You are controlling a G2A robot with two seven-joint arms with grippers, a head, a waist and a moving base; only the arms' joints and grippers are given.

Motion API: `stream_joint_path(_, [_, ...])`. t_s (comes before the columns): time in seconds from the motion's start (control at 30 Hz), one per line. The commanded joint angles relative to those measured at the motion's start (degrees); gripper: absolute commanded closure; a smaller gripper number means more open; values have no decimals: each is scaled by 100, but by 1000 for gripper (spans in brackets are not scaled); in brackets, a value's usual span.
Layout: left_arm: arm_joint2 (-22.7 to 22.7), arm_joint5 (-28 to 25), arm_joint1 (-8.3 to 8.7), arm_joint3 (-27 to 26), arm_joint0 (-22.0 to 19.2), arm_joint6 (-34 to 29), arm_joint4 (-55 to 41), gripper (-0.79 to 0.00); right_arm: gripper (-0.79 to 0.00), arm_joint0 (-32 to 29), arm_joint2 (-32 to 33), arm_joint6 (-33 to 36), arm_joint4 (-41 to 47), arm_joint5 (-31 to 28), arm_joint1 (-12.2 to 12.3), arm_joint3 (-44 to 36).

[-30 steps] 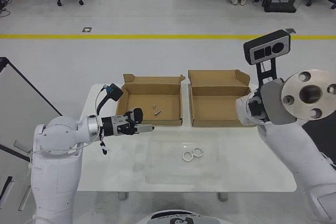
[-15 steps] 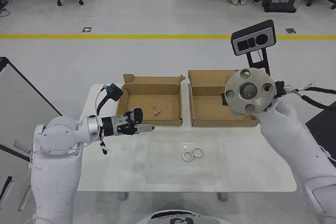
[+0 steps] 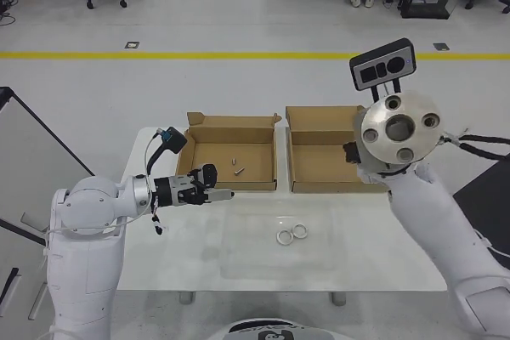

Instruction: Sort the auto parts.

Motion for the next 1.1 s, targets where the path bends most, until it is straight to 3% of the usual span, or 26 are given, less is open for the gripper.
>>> stream_joint_path(0.0, [0,0,0,0,0,0,0,-785,0,-34,9,62,227,32,-45,16])
stream_joint_path(0.2, [0,0,0,0,0,0,0,-785,0,-63,137,99,176,94,-137,95])
stream_joint_path(0.67, [0,0,0,0,0,0,0,-785,0,-83,508,-166,-1594,226,-194,78])
stream_joint_path(1.07, [0,0,0,0,0,0,0,-785,0,-318,455,138,-317,444,-391,56])
